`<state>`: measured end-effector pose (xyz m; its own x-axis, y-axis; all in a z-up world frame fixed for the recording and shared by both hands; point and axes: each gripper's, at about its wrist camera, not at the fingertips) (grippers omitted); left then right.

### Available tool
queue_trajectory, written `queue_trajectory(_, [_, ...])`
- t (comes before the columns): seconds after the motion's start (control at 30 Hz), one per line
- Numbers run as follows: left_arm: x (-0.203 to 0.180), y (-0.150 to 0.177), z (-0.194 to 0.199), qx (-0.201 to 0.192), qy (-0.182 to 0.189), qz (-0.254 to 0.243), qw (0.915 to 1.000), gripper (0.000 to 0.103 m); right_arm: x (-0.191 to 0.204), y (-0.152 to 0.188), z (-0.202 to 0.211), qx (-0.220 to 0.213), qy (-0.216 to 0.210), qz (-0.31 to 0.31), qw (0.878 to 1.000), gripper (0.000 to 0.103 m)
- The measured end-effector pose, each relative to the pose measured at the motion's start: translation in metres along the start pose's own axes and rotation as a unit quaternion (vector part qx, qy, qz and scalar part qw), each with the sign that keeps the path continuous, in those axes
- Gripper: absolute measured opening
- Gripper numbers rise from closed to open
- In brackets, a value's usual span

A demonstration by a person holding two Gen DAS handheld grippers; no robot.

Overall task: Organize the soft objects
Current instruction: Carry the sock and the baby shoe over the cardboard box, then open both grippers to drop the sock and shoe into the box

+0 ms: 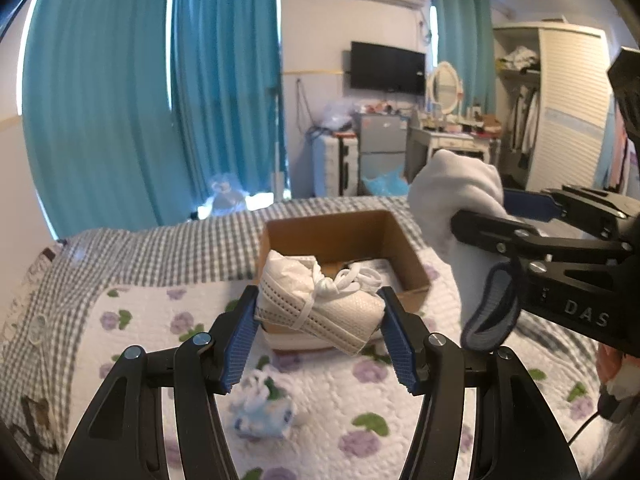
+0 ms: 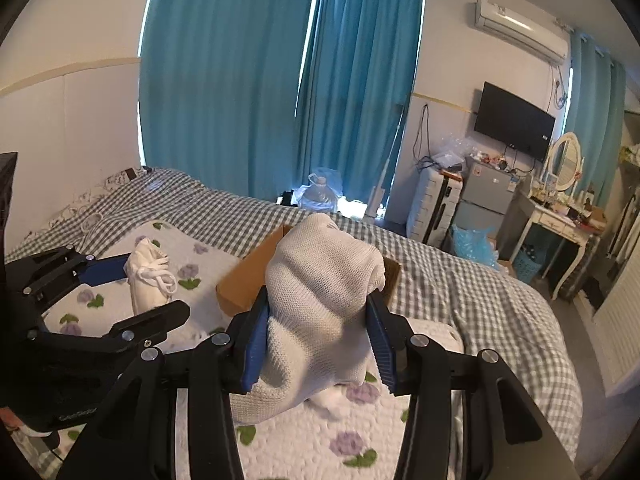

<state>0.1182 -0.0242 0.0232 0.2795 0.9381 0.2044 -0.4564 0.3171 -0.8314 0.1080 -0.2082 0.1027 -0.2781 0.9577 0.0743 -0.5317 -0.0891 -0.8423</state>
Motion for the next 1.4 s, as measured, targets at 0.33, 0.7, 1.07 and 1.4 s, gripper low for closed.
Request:
queue_trajectory(0.33, [0.025, -0.011, -0.102, 0.036, -0.005, 0.010, 0.9993, 0.058, -0.025, -0.016, -0.102, 0.016, -0.009, -0.030, 0.999, 0.045])
queue_trajectory(0.7, [0.026, -0.011, -0.179, 0.068, -0.007, -0.014, 0.9976, 0.060, -0.050, -0.020, -0.199, 0.039, -0.004, -0.043, 0.998, 0.045])
queue_trajectory(1.07, [0.017, -0.018, -0.174, 0.067, -0.030, -0.028, 0.9969, 0.069, -0.072, -0.020, -0.193, 0.036, 0.004, -0.087, 0.996, 0.073])
queue_trajectory(1.4, [0.033, -0.064, -0.058, 0.000, -0.038, -0.011, 0.9992, 0.069, -0.055, -0.061, -0.073, -0.019, 0.014, -0.082, 0.996, 0.077])
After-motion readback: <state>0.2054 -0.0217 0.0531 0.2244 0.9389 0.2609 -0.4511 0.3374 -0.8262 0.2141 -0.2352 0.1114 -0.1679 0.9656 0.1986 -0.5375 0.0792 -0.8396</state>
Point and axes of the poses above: each gripper's, at about its wrist camera, not at the fingertips, and z roughly against the way its jaws point, x to its left, y to its underside, and after that the axes turned 13 degrees about -z, right-handed
